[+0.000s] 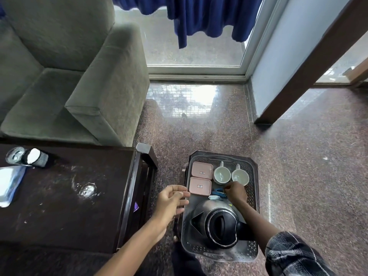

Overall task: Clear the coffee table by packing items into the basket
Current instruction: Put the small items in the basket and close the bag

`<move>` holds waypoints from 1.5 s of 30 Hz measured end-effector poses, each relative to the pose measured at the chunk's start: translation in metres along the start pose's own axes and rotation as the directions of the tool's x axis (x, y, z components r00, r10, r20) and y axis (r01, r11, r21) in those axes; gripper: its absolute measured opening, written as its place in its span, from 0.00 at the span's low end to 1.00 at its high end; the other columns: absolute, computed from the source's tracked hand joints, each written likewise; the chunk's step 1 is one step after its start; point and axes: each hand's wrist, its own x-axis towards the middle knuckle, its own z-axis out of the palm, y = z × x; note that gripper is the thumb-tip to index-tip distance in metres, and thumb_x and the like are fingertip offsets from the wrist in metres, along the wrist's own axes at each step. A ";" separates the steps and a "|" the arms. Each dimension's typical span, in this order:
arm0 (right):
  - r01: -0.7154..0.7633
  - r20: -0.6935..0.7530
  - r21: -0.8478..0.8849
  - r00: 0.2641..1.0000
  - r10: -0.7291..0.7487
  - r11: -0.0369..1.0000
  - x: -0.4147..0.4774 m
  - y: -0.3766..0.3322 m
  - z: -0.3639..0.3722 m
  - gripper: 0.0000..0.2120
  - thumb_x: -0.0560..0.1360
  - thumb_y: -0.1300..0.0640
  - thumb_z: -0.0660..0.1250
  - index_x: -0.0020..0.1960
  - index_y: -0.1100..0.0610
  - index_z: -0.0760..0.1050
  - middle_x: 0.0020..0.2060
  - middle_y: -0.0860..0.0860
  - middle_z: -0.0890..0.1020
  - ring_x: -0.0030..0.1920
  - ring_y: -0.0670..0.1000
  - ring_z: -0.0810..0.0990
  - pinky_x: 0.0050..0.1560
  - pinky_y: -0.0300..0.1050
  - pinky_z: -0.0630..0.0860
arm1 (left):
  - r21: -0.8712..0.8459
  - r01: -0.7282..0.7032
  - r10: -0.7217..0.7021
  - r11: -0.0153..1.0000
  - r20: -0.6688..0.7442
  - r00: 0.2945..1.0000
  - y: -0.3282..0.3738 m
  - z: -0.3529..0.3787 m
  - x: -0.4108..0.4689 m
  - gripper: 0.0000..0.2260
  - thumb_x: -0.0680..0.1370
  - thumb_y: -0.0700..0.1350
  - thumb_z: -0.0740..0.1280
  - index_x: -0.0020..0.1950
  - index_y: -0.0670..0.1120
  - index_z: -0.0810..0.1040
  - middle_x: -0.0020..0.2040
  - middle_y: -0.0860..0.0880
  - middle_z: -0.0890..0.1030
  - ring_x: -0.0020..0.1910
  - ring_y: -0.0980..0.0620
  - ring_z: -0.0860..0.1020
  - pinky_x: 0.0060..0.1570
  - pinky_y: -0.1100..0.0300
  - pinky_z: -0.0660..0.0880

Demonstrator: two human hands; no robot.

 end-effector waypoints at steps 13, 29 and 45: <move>-0.075 0.223 0.215 0.975 0.026 0.974 -0.004 0.006 -0.003 0.13 0.72 0.70 0.59 0.52 0.62 0.77 0.29 0.53 0.77 0.21 0.46 0.74 0.23 0.36 0.72 | 0.007 0.020 -0.020 1.000 0.000 1.000 -0.004 -0.011 0.000 0.07 0.79 0.39 0.59 0.50 0.46 0.76 0.46 0.50 0.83 0.43 0.52 0.79 0.42 0.61 0.75; 0.436 0.204 0.330 0.833 -0.514 0.837 -0.179 -0.181 0.037 0.11 0.71 0.65 0.68 0.36 0.50 0.77 0.29 0.43 0.79 0.27 0.37 0.75 0.35 0.34 0.72 | -0.108 -0.064 0.056 0.992 -0.079 0.995 -0.021 -0.131 -0.022 0.10 0.79 0.38 0.58 0.46 0.49 0.76 0.44 0.52 0.82 0.40 0.55 0.79 0.42 0.61 0.74; 0.453 0.512 0.373 0.627 -0.587 0.810 -0.375 -0.357 0.250 0.14 0.73 0.69 0.61 0.37 0.53 0.76 0.30 0.48 0.80 0.25 0.42 0.77 0.27 0.34 0.71 | -0.392 -0.248 0.049 0.886 -0.452 0.891 -0.129 -0.433 -0.116 0.10 0.80 0.38 0.56 0.46 0.49 0.76 0.46 0.50 0.81 0.40 0.54 0.79 0.39 0.62 0.72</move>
